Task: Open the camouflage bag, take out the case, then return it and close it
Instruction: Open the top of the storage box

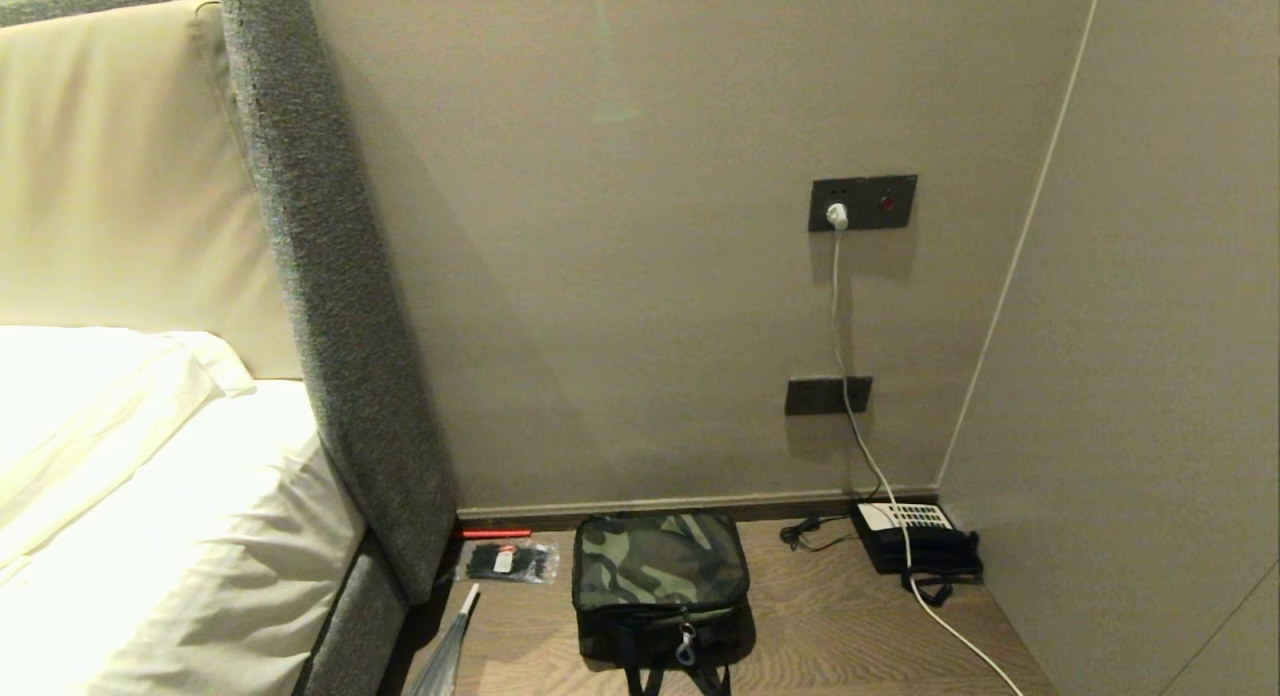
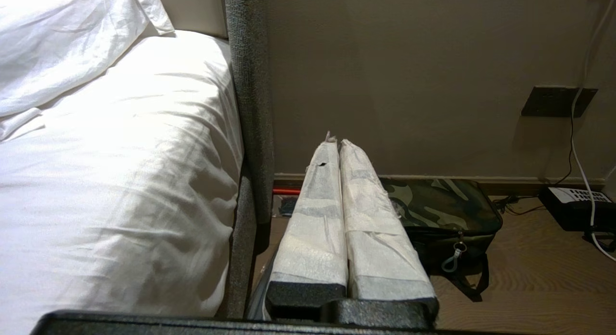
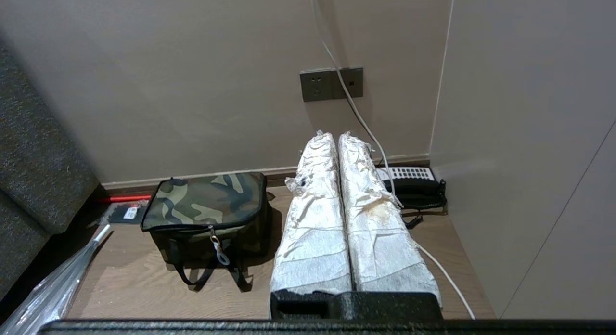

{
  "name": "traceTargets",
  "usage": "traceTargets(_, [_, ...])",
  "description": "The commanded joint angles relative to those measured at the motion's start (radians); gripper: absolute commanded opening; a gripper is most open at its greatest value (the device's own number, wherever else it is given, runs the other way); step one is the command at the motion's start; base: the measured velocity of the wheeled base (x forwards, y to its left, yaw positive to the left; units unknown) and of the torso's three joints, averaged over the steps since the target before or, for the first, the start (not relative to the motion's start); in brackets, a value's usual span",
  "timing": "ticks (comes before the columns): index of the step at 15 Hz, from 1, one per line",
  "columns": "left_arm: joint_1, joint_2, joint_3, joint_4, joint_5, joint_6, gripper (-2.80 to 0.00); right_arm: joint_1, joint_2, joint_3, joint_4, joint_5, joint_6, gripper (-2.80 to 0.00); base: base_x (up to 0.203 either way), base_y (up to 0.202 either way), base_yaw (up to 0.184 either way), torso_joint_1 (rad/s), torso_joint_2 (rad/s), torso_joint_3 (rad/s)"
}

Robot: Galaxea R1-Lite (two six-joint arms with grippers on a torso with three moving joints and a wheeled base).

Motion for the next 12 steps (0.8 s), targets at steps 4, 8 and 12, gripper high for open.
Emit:
traceTargets(4, [0.001,-0.002,0.000,0.000,0.000,-0.001,-2.80,0.000,0.001,0.014,-0.001,0.000,0.000,-2.80,0.000,0.000,0.000,0.000,0.00,0.000])
traceTargets(8, [0.000,-0.002,0.000,0.000,0.000,0.000,-2.80,0.000,0.001,0.013,-0.001,0.000,0.000,-2.80,0.000,0.000,0.000,0.000,0.00,0.000])
traceTargets(12, [0.001,-0.002,0.000,0.000,0.000,0.000,-2.80,0.000,0.001,0.012,-0.001,0.000,0.000,-2.80,0.000,0.000,0.000,0.000,0.00,0.000])
